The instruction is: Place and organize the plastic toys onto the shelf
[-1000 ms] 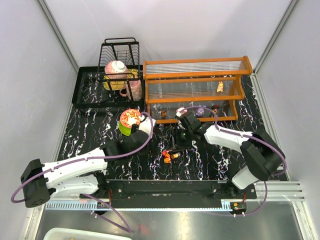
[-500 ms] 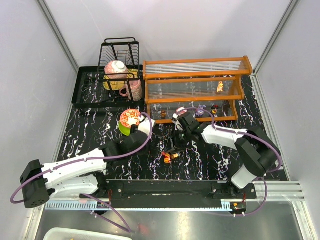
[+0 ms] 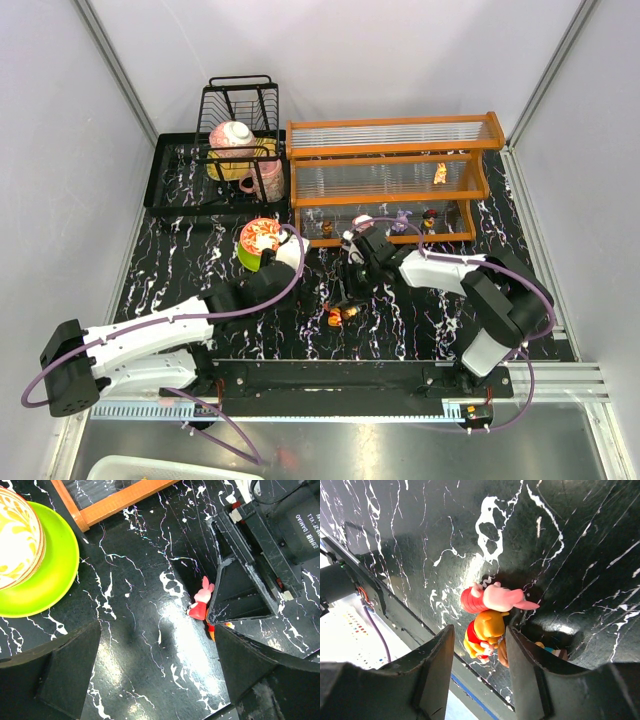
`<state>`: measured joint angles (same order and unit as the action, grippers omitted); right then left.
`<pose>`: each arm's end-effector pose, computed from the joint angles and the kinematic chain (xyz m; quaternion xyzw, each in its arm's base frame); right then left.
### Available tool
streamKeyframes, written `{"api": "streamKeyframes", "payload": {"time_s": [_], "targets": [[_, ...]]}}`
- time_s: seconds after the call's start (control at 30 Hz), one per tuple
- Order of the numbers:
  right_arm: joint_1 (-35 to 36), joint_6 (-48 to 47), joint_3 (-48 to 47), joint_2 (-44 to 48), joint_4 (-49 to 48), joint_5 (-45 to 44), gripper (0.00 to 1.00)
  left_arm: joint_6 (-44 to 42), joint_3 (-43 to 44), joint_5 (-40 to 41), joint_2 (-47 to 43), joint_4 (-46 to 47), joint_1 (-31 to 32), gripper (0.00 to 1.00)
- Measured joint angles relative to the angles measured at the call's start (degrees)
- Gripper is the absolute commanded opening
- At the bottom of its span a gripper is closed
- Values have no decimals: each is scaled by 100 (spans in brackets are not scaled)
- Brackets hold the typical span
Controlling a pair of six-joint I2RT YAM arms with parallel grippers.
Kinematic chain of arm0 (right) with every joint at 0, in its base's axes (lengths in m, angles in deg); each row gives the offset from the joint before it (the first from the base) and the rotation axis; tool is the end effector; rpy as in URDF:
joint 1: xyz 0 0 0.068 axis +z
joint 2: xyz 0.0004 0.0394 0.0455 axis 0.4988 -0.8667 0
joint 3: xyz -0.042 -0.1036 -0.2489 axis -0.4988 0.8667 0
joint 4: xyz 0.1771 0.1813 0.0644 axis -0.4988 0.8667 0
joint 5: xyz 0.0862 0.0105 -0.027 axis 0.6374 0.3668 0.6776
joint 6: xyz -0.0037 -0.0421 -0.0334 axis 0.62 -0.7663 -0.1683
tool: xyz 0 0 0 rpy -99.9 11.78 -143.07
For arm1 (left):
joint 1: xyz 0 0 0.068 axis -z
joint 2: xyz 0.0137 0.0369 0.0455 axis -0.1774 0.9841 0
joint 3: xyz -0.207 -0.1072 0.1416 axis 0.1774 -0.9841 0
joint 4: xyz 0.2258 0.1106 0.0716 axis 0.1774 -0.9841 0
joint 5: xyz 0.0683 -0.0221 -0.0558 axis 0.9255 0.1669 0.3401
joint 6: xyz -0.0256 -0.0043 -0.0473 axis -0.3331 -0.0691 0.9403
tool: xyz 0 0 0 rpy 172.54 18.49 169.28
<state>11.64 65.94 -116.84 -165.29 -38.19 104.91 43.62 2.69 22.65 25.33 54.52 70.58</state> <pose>0.2197 0.2172 0.1478 -0.1253 0.9255 0.3506 0.0694 0.1180 -0.1790 0.2437 0.1932 0.8644 -0.1526 0.4384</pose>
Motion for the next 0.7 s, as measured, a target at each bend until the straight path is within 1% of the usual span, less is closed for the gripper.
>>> {"api": "streamKeyframes", "payload": {"time_s": [0.5,0.7], "targets": [[96,-7,129,0,28,-22,50,0,0,0,24,2,-9,99],[101,142,129,-2,39,-31,49,-2,0,0,24,2,-9,99]]}}
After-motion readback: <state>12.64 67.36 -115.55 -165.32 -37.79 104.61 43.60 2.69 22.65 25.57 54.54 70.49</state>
